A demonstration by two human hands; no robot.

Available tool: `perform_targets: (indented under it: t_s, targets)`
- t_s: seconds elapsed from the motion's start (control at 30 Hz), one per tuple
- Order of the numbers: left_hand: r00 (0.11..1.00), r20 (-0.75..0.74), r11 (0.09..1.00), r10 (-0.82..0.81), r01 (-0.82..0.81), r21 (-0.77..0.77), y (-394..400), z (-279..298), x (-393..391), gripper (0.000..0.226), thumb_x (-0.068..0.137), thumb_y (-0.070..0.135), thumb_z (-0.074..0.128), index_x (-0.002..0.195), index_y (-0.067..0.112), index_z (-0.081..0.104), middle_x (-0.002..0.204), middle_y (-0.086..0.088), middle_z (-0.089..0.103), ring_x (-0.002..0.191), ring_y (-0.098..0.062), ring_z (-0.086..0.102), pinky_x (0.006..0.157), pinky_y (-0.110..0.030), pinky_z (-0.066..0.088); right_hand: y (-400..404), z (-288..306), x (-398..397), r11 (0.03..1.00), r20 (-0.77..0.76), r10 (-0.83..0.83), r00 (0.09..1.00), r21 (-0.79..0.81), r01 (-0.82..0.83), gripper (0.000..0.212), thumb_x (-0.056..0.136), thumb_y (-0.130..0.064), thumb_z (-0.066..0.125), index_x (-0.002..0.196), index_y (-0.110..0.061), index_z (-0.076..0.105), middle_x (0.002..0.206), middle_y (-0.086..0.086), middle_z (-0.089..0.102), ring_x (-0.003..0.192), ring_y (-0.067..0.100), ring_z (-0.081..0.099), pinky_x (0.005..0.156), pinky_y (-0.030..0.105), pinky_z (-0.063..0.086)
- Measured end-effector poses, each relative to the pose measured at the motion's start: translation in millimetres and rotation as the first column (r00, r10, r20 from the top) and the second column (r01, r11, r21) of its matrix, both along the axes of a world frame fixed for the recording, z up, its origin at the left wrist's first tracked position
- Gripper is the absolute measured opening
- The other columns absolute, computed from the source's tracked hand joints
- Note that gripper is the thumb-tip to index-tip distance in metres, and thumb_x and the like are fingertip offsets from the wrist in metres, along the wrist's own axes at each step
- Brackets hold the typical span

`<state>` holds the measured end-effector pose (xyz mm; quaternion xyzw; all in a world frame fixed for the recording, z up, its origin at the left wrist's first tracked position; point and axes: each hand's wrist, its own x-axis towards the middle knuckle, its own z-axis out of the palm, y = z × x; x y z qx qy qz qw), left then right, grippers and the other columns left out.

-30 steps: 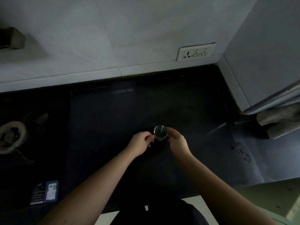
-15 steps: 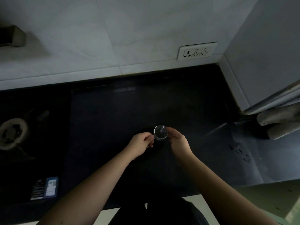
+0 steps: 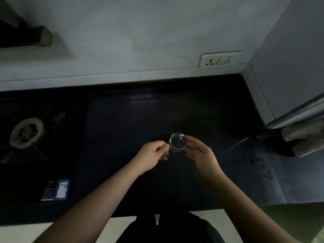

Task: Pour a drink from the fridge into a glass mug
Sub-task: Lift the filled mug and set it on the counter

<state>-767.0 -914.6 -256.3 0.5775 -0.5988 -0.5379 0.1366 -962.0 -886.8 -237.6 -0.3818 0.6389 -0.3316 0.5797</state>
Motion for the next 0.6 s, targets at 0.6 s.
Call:
perform_targets:
  t_s: [0.6]
  targets:
    - [0.962, -0.08, 0.949, 0.26, -0.27, -0.165, 64, 67, 56, 0.028, 0.102, 0.028, 0.05, 0.08, 0.023, 0.066, 0.076, 0.013, 0.069, 0.07, 0.0, 0.064, 0.062, -0.012, 0.046, 21, 53, 44, 0.966, 0.075, 0.243, 0.967, -0.11, -0.234, 0.05, 0.099, 0.002, 0.035, 0.122, -0.033, 0.062, 0.114, -0.01, 0.071, 0.108, 0.005, 0.065, 0.1, 0.031, 0.048]
